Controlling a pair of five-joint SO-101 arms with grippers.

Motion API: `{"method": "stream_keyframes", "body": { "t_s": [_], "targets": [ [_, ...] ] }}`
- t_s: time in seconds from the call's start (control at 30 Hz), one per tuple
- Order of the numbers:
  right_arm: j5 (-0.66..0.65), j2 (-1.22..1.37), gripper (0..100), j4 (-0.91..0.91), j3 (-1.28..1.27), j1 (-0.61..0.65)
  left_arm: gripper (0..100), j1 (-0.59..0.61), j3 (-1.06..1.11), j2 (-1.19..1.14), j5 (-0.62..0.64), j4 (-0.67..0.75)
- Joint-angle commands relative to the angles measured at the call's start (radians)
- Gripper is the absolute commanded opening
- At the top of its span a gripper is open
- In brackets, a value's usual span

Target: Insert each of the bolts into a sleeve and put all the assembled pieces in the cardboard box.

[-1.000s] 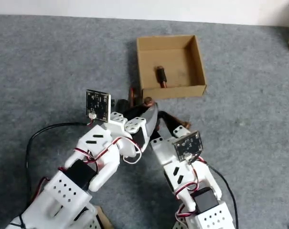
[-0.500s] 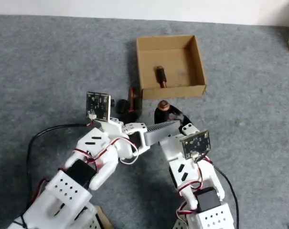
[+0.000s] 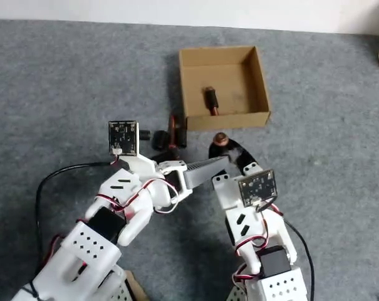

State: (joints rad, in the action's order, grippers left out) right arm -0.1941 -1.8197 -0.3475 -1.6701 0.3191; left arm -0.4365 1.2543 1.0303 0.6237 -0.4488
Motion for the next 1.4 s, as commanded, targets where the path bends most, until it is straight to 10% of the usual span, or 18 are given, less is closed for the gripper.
{"method": "stream_keyframes", "body": {
  "t_s": [0.0,0.33,1.1,1.37],
  "targets": [
    [-0.018,-0.018,0.5,0.001,-0.104,-0.016,38,0.013,-0.012,0.016,0.006,0.0],
    [-0.021,-0.018,0.5,0.002,-0.107,-0.021,1,0.099,-0.019,0.018,0.0,0.083],
    [0.014,-0.018,0.5,-0.125,-0.067,-0.074,1,0.188,-0.019,0.01,0.0,0.098],
    [0.011,-0.018,0.5,-0.185,-0.012,-0.076,1,0.219,0.096,0.008,0.0,0.328]
  ]
}}
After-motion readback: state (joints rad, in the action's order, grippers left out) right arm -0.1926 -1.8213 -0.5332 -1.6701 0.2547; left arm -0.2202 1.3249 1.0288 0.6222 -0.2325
